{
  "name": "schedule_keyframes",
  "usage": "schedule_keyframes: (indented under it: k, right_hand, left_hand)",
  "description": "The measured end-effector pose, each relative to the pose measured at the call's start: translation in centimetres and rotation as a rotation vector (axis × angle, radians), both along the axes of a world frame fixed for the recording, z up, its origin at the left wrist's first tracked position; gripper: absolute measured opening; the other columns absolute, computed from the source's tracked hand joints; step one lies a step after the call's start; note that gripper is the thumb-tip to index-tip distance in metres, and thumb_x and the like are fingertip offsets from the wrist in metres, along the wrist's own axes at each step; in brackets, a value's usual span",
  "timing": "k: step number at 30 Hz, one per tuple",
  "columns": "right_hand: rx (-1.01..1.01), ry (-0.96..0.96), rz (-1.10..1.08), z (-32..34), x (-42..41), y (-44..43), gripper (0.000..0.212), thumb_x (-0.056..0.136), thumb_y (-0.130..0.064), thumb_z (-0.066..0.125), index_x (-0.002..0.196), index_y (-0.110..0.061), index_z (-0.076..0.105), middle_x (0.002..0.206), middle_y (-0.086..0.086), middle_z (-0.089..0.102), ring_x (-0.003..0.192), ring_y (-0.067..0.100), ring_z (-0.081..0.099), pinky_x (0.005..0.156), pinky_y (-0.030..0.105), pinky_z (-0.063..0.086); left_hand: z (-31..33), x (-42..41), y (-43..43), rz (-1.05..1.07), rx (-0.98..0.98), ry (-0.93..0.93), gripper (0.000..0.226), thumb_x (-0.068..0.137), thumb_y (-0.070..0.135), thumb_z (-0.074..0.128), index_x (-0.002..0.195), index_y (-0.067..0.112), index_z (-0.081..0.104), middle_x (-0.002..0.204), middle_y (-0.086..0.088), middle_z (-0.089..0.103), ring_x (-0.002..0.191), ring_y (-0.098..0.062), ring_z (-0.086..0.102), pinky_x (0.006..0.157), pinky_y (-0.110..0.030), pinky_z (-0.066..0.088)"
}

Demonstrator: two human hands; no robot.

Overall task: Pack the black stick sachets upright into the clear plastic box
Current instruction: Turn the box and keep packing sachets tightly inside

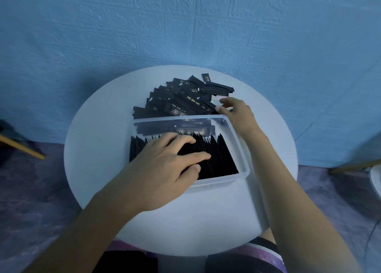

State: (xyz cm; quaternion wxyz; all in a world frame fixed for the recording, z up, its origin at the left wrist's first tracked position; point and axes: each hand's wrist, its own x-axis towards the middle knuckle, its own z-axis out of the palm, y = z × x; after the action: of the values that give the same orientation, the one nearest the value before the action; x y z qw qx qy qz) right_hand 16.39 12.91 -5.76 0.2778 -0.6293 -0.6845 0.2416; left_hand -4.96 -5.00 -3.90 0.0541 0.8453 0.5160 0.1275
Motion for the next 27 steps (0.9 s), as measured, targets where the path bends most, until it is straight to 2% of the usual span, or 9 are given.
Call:
schedule_keyframes:
  k: [2, 5, 7, 10, 12, 17, 21, 25, 27]
  right_hand:
    - [-0.032, -0.089, -0.001, -0.1, -0.2, 0.4, 0.041, 0.098, -0.034, 0.063, 0.133, -0.014, 0.060, 0.122, 0.007, 0.067, 0.114, 0.027, 0.060, 0.098, 0.037, 0.042]
    - [-0.103, -0.148, 0.023, 0.1, 0.0, 1.1, 0.037, 0.096, -0.029, 0.066, 0.130, -0.016, 0.063, 0.117, 0.007, 0.067, 0.110, 0.027, 0.060, 0.093, 0.033, 0.042]
    - [-0.165, -0.117, 0.024, 0.2, 0.4, 1.1, 0.029, 0.092, -0.025, 0.068, 0.120, -0.018, 0.066, 0.105, 0.004, 0.068, 0.099, 0.025, 0.061, 0.086, 0.031, 0.045]
    - [-0.188, -0.009, 0.027, 0.1, 1.1, 0.7, 0.004, 0.087, -0.019, 0.069, 0.091, -0.019, 0.070, 0.082, 0.005, 0.070, 0.077, 0.023, 0.063, 0.077, 0.033, 0.049]
    - [-0.193, 0.066, 0.028, 0.2, 1.8, 0.3, 0.008, 0.088, -0.016, 0.069, 0.080, -0.018, 0.067, 0.076, 0.008, 0.068, 0.070, 0.022, 0.060, 0.076, 0.037, 0.050]
    - [-0.156, 0.219, 0.000, 1.9, 2.9, -1.9, 0.004, 0.091, -0.011, 0.067, 0.090, -0.009, 0.065, 0.078, 0.006, 0.060, 0.065, 0.017, 0.053, 0.063, 0.028, 0.044]
    - [-0.140, 0.282, 0.075, 4.1, 3.2, -4.4, 0.010, 0.091, -0.009, 0.067, 0.095, -0.003, 0.061, 0.083, 0.009, 0.064, 0.071, 0.023, 0.061, 0.079, 0.047, 0.056]
    - [-0.088, 0.192, 0.131, 6.4, 3.2, -7.0, 0.021, 0.091, -0.019, 0.070, 0.110, -0.023, 0.062, 0.081, -0.001, 0.065, 0.070, 0.021, 0.062, 0.074, 0.038, 0.048]
    - [-0.075, 0.167, 0.151, 7.3, 3.1, -8.3, 0.028, 0.091, -0.021, 0.071, 0.117, -0.030, 0.064, 0.080, -0.002, 0.067, 0.074, 0.024, 0.067, 0.081, 0.042, 0.052]
  left_hand:
    - [0.0, 0.0, 0.0, 0.003, 0.003, -0.005, 0.048, 0.101, 0.046, 0.026, 0.139, 0.047, 0.056, 0.144, 0.007, 0.050, 0.131, -0.020, 0.041, 0.105, -0.046, 0.041]
    - [-0.1, -0.1, 0.0, 0.007, 0.008, -0.009, 0.048, 0.101, 0.045, 0.028, 0.138, 0.046, 0.058, 0.143, 0.006, 0.051, 0.130, -0.021, 0.043, 0.105, -0.046, 0.042]
    - [0.0, 0.0, 0.0, 0.008, 0.005, -0.006, 0.048, 0.101, 0.046, 0.027, 0.138, 0.047, 0.057, 0.144, 0.006, 0.050, 0.131, -0.020, 0.042, 0.105, -0.045, 0.041]
    - [0.0, 0.0, 0.0, 0.013, -0.004, -0.009, 0.050, 0.100, 0.047, 0.025, 0.139, 0.048, 0.055, 0.145, 0.008, 0.048, 0.132, -0.018, 0.039, 0.106, -0.044, 0.040]
    - [0.1, 0.1, 0.0, 0.020, -0.004, -0.018, 0.050, 0.100, 0.047, 0.025, 0.138, 0.048, 0.057, 0.145, 0.009, 0.049, 0.132, -0.018, 0.039, 0.105, -0.044, 0.041]
    - [0.1, 0.1, -0.1, 0.020, -0.003, -0.018, 0.051, 0.099, 0.048, 0.022, 0.139, 0.050, 0.055, 0.146, 0.012, 0.047, 0.134, -0.014, 0.036, 0.108, -0.039, 0.036]
    - [0.1, 0.1, -0.1, 0.022, -0.008, -0.014, 0.051, 0.099, 0.048, 0.022, 0.139, 0.050, 0.053, 0.146, 0.013, 0.046, 0.135, -0.013, 0.034, 0.109, -0.040, 0.036]
    - [-0.1, 0.1, 0.0, 0.029, 0.013, -0.019, 0.049, 0.099, 0.047, 0.026, 0.137, 0.048, 0.057, 0.143, 0.011, 0.050, 0.132, -0.015, 0.039, 0.105, -0.040, 0.039]
    - [-0.1, 0.1, 0.0, 0.027, 0.018, -0.021, 0.049, 0.099, 0.046, 0.026, 0.137, 0.048, 0.058, 0.143, 0.011, 0.051, 0.131, -0.015, 0.039, 0.105, -0.040, 0.039]
